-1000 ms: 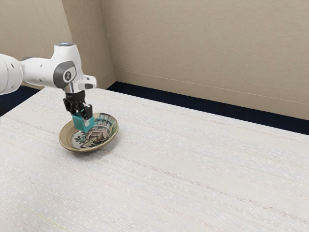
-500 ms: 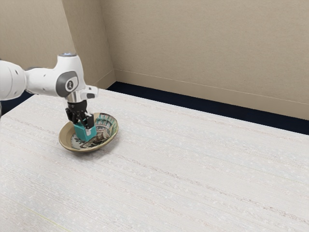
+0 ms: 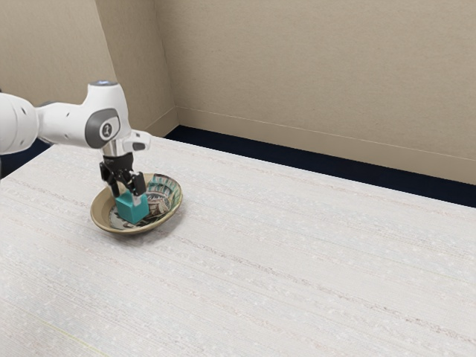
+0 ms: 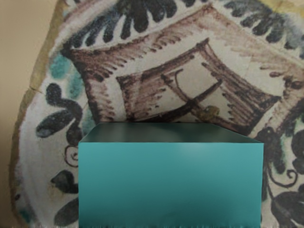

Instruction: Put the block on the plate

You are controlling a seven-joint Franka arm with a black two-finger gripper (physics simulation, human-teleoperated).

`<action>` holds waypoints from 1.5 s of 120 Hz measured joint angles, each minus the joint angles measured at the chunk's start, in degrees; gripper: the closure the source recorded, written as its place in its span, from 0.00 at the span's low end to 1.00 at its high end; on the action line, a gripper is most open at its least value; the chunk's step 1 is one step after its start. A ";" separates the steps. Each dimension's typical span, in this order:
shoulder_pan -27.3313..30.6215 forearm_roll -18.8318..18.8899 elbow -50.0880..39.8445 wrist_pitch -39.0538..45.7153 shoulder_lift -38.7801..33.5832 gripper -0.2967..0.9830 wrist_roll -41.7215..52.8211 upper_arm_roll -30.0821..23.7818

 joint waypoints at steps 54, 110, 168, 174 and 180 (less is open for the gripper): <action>-0.41 0.22 0.26 -4.21 -9.86 0.24 0.68 -2.13; -3.26 -1.38 3.65 -12.75 -17.29 0.23 1.57 -0.13; -31.03 -8.44 7.64 -22.69 -26.61 0.23 2.42 28.25; -31.11 -8.64 7.70 -23.52 -27.27 0.23 2.42 27.96; -29.62 -8.66 7.71 -24.30 -27.83 0.23 2.32 25.99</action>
